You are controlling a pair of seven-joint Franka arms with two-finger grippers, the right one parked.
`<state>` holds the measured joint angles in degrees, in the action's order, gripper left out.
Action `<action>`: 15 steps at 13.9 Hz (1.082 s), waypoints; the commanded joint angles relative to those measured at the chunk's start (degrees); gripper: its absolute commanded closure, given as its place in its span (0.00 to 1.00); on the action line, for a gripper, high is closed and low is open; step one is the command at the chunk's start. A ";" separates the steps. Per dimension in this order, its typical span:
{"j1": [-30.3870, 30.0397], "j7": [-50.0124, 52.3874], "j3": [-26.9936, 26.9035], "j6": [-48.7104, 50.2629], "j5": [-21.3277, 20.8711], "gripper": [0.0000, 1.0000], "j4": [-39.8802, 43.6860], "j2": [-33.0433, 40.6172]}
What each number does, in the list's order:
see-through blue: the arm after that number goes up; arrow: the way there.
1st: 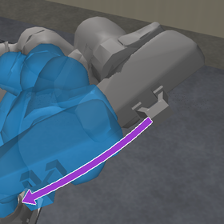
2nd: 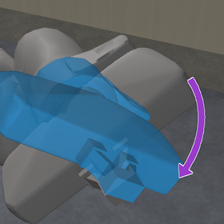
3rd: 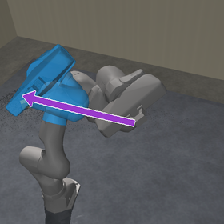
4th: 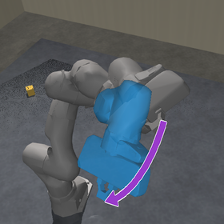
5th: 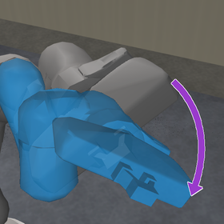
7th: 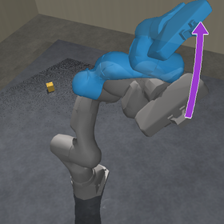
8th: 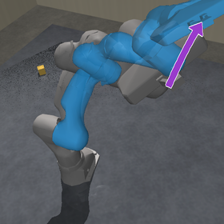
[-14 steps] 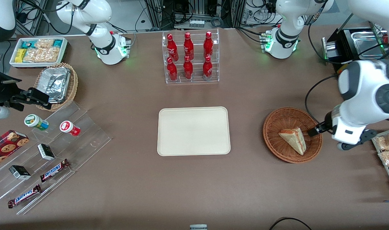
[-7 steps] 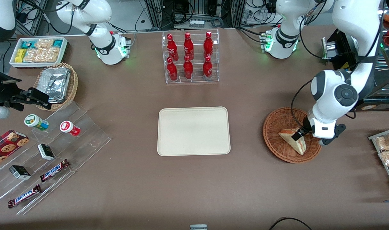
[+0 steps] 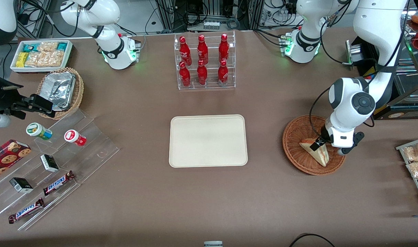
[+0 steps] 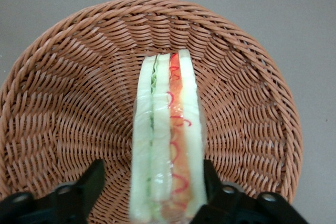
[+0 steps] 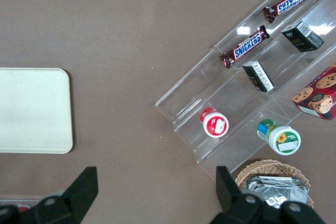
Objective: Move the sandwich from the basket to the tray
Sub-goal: 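Lower the open left gripper around the wrapped sandwich and close it, then lift the sandwich out of the basket with the left gripper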
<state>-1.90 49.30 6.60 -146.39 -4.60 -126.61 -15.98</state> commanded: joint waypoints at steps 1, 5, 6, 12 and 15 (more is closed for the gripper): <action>0.14 1.94 0.07 -0.74 0.21 1.00 0.84 -0.71; 0.14 1.68 0.42 5.19 0.03 1.00 4.51 2.17; 0.14 1.24 0.69 11.85 -0.14 1.00 7.49 3.49; 0.14 0.89 13.68 50.81 -0.67 1.00 33.15 4.73; 0.32 1.68 21.23 53.49 -0.58 1.00 36.87 3.68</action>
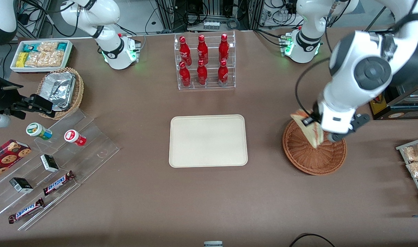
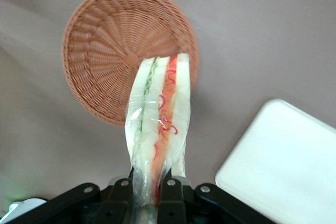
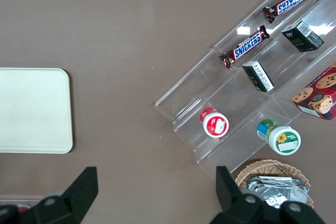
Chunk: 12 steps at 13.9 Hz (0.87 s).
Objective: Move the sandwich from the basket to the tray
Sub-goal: 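Lift the sandwich out of the basket with the left gripper, then carry the sandwich over the cream tray with the left gripper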
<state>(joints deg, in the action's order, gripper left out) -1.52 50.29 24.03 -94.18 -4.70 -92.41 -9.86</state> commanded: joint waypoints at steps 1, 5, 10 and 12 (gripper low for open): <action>0.28 0.77 6.00 0.85 -0.49 1.00 2.76 -3.31; 8.97 3.49 7.08 -9.32 -4.87 1.00 2.85 -10.94; 20.39 9.97 6.73 -18.56 -11.62 1.00 11.87 -26.31; 23.48 15.08 6.64 -20.25 -19.08 1.00 16.20 -33.17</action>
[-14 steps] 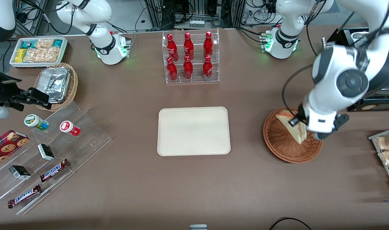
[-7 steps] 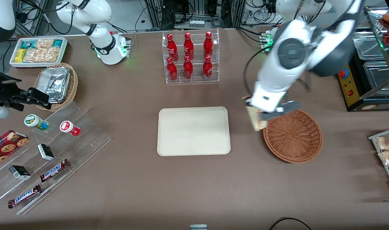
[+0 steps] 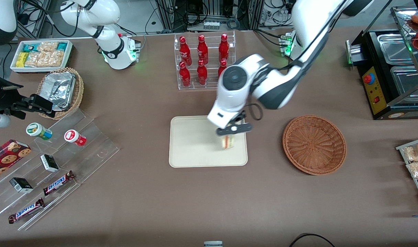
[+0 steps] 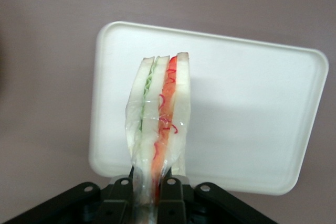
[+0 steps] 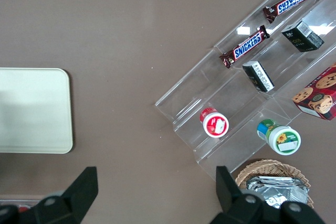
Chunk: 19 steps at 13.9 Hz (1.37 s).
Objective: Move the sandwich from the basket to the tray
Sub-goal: 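Carry the sandwich over the cream tray with the left gripper, then lower the sandwich onto the tray and open the left gripper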
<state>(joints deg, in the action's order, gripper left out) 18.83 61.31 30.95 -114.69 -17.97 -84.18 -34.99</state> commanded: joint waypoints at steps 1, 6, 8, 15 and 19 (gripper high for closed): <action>3.75 4.86 -0.19 -0.70 -8.63 1.00 8.50 -10.08; 6.04 4.87 -0.28 -6.77 -14.10 1.00 8.50 -16.24; 6.39 4.87 -0.28 -6.77 -14.55 0.47 8.33 -16.52; 3.77 4.96 -0.10 3.92 -8.95 0.00 8.50 -6.35; -5.35 3.82 -0.10 16.75 -0.06 0.00 7.98 6.31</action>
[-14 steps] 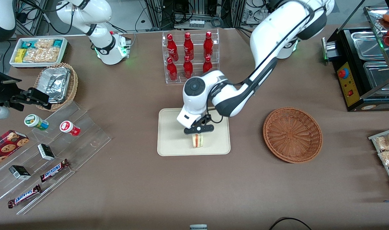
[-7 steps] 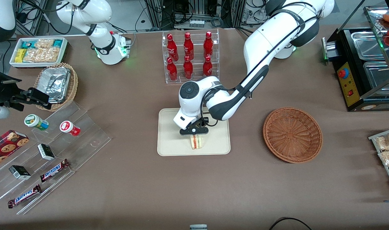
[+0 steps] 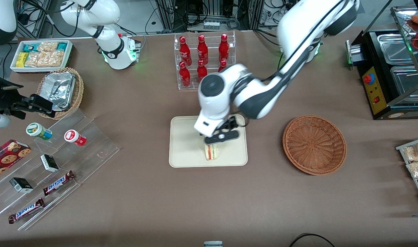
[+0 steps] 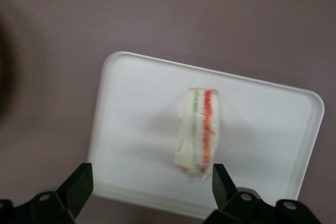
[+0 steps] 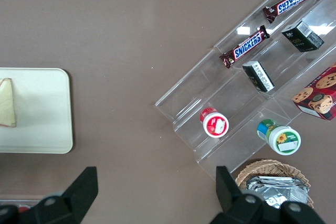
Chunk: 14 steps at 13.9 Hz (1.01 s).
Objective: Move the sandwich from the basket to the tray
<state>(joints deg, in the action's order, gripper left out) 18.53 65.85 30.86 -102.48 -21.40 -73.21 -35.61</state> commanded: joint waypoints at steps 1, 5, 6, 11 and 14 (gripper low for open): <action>-8.30 -1.24 0.16 7.35 4.77 0.00 -3.08 9.22; -17.63 -12.47 0.16 14.84 5.58 0.00 -5.79 14.95; -19.65 -15.28 0.16 15.46 5.67 0.00 -6.76 16.17; -32.31 -34.26 0.16 16.44 14.35 0.00 -10.09 23.12; -35.93 -40.87 0.08 15.82 15.25 0.00 -13.44 26.20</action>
<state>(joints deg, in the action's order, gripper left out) -15.83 28.29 30.71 -85.93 -7.50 -82.00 -13.44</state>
